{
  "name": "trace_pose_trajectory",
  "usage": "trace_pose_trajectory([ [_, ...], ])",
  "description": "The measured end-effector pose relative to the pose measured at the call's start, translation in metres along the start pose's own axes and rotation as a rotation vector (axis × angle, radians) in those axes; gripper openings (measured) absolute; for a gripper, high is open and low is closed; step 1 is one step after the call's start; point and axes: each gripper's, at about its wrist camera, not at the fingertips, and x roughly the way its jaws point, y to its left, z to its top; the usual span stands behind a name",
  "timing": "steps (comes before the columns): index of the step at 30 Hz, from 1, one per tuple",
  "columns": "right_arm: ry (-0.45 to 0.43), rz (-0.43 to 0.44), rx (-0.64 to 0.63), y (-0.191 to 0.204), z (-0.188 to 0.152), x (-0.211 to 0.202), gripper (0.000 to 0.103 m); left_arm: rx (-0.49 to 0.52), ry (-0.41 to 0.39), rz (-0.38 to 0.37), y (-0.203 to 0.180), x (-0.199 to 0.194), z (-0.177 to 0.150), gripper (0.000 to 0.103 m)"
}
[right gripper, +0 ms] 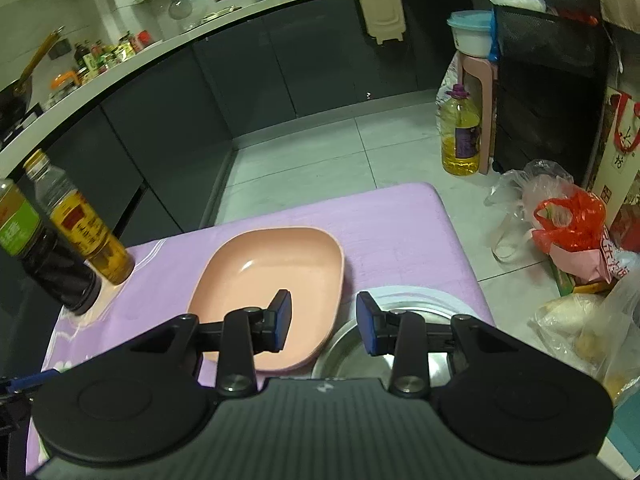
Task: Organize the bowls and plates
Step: 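Move both grippers to the pink square dish rim and close on it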
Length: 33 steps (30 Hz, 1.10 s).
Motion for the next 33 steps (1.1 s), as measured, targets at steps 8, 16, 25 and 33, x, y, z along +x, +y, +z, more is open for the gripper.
trace_pose_trajectory([
  [8,0.021,0.038,0.066,-0.008,0.007,0.024,0.035,0.01,-0.001,0.026,-0.025,0.052,0.019,0.037],
  [16,0.048,0.019,0.084,-0.013,0.005,0.045,0.035,-0.002,0.05,0.049,-0.035,0.098,0.02,0.037],
  [25,0.074,0.009,0.081,-0.014,0.003,0.055,0.005,-0.025,0.089,0.008,-0.031,0.115,0.018,0.014],
  [33,0.033,0.02,0.07,-0.005,0.004,0.039,0.004,0.021,0.031,0.015,-0.033,0.078,0.018,0.014],
])
